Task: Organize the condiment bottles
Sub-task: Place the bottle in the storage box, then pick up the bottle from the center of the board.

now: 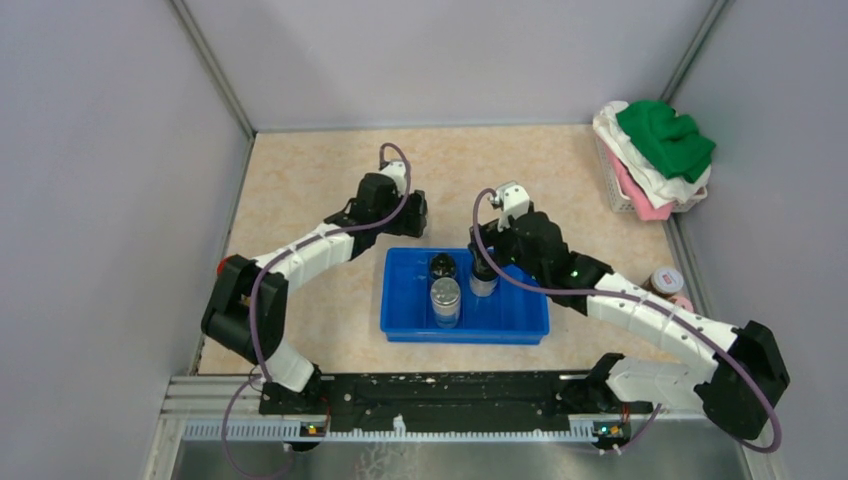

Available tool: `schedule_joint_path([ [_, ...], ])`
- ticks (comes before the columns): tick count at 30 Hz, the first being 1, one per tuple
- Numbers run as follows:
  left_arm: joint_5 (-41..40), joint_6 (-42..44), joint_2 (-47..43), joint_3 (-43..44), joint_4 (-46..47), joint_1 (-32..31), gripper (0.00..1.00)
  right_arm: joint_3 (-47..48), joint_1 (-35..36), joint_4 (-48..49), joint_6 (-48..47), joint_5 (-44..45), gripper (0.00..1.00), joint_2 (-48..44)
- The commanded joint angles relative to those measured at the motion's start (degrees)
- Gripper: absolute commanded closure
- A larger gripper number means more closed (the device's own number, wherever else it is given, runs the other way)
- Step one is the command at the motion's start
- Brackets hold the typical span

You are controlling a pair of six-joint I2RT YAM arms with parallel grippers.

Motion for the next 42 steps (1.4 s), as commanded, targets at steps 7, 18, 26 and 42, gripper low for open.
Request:
schedule_joint_path([
  [7,-5.6,6.2,8.4,5.8,11.1,-4.6,0.13,0.9,-1.1,-3.3,0.3,-0.3,0.12,-4.0],
  [18,-8.9,6.3,11.9,6.5,13.8,-4.5,0.15,-2.4,-3.7,-1.1,0.7,-3.9,0.12,-3.7],
  [26,-7.7,6.5,11.2,3.2,22.4,-4.6,0.14,-2.8,-4.1,-0.3,0.9,-5.2,0.12,-2.7],
  [42,-10.4,5.7,12.8,4.3,21.7,-4.6,0.52,-4.8,-4.1,0.3,1.5,-6.2,0.12,-3.1],
])
